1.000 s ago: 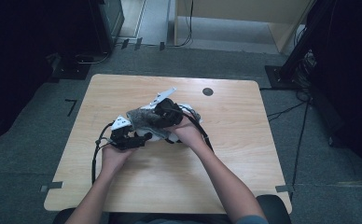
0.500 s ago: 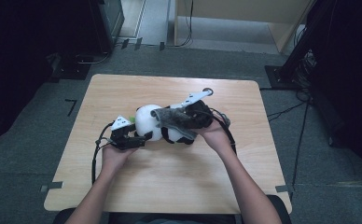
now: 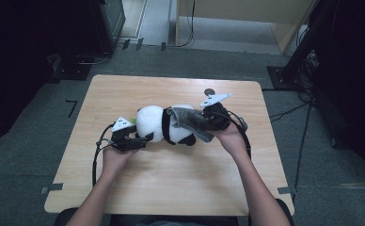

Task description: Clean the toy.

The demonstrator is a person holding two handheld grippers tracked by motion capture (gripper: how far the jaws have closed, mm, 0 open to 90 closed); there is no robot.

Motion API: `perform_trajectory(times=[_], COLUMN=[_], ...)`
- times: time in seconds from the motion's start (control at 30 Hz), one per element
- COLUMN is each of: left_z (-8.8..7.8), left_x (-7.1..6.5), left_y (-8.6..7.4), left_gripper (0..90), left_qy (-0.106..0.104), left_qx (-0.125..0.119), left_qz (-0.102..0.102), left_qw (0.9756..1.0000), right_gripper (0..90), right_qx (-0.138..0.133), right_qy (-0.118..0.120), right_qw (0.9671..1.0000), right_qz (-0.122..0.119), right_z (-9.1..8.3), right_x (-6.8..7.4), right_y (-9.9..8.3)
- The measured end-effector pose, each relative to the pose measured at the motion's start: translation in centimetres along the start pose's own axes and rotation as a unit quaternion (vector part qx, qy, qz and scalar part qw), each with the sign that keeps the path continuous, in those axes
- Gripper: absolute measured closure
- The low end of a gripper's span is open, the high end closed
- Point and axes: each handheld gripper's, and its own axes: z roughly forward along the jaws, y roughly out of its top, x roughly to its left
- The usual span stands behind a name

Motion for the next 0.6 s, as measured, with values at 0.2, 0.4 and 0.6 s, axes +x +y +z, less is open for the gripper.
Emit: perform_trajectory(times=[0.2, 0.4, 0.6], left_z=[0.0, 0.0, -0.1], left_x=[-0.1, -0.1, -0.1], left_y=[0.0, 0.1, 0.1], left_gripper=[20.9, 21.1, 21.1], left_qy=[0.003, 0.003, 0.002], left_qx=[0.0, -0.002, -0.001], left_qz=[0.005, 0.005, 0.007], left_qw=[1.0, 1.0, 1.0], right_gripper=[72.2, 72.5, 72.5], right_qx=[-0.02, -0.016, -0.005], right_qy=[0.026, 0.047, 0.07], right_qw=[0.9995, 0.9984, 0.9968], right_qz=[-0.002, -0.029, -0.039], right_z=[0.2, 2.7, 6.4], right_x=[1.1, 3.0, 4.9], right_y=[2.2, 5.2, 7.8])
